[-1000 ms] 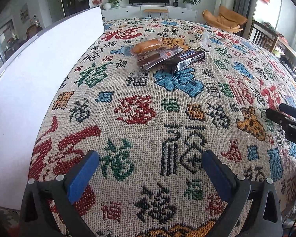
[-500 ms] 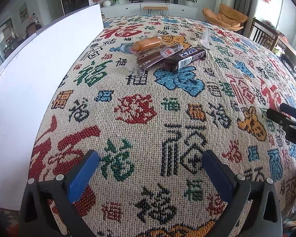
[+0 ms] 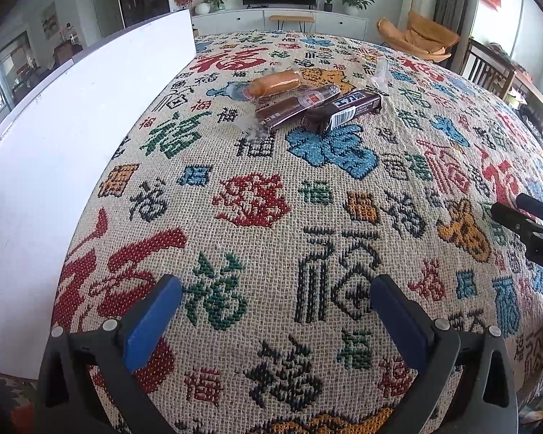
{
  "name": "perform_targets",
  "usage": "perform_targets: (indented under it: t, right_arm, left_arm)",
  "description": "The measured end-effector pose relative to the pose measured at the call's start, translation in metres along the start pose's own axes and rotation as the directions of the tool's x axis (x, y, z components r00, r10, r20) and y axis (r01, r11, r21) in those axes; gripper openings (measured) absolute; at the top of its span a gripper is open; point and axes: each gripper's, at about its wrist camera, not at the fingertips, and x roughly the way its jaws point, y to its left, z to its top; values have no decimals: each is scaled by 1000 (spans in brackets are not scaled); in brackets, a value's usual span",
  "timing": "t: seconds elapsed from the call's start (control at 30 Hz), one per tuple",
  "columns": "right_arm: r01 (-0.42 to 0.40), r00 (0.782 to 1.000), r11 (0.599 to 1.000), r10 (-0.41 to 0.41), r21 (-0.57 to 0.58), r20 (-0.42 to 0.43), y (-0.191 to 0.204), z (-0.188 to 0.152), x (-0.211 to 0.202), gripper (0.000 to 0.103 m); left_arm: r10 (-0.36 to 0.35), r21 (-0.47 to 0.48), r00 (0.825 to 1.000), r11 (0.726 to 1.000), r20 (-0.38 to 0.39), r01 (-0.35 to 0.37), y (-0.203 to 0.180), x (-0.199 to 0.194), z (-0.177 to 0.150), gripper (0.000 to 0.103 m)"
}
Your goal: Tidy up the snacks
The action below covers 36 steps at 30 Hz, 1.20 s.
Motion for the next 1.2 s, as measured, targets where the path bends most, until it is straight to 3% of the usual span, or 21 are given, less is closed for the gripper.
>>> perform_targets:
  t: [1.2]
  right_arm:
    - [3, 1000, 1000, -3, 2, 0, 1, 0, 0, 82]
  left_arm:
    - [4, -4, 1000, 1000, 22, -4, -1, -1, -1, 103]
